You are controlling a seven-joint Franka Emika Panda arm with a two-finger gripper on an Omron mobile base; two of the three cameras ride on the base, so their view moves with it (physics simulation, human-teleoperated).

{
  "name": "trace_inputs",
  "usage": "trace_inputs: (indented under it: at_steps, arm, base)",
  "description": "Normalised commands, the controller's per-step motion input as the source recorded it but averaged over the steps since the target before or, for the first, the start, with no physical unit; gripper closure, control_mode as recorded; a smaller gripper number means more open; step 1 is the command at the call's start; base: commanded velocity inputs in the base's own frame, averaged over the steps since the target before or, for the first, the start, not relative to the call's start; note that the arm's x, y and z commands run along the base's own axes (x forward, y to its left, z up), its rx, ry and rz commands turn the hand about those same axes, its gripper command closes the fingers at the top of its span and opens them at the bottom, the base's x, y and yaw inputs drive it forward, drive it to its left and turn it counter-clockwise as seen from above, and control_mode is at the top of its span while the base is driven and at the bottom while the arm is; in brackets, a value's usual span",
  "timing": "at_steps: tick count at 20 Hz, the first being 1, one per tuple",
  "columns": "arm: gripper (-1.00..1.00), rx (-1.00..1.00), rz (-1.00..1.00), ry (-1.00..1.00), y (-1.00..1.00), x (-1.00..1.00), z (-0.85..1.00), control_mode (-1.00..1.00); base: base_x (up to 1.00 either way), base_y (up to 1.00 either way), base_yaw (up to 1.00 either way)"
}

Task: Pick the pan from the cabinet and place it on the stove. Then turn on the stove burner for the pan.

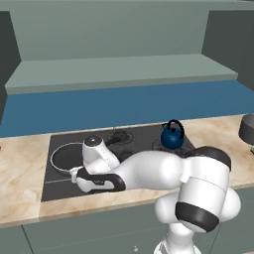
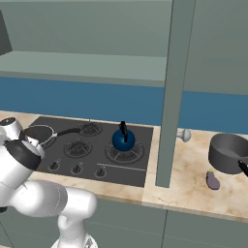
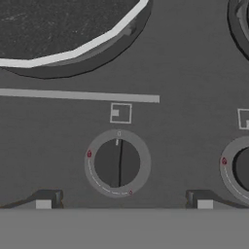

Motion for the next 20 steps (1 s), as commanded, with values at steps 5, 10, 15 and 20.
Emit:
trace_inputs:
  at_steps: [5,10,15,20]
  arm:
    - [-1.00,0.00,0.00,0.00,0.04,0.00,-0.07,-1.00]
    - [-1.00,0.00,0.00,0.00,0.03,0.00,-0.12,-1.00]
    - [-1.00,0.00,0.00,0.00,0.03,0.01,-0.08,-1.00]
    - [-1.00,0.00,0.00,0.00,0.00,0.08,-0.06,-1.00]
  base:
    - [0.00,0.00,0.00]
    - [0.00,0.00,0.00]
    - [0.00,0.00,0.00]
    - [0.00,0.00,0.00]
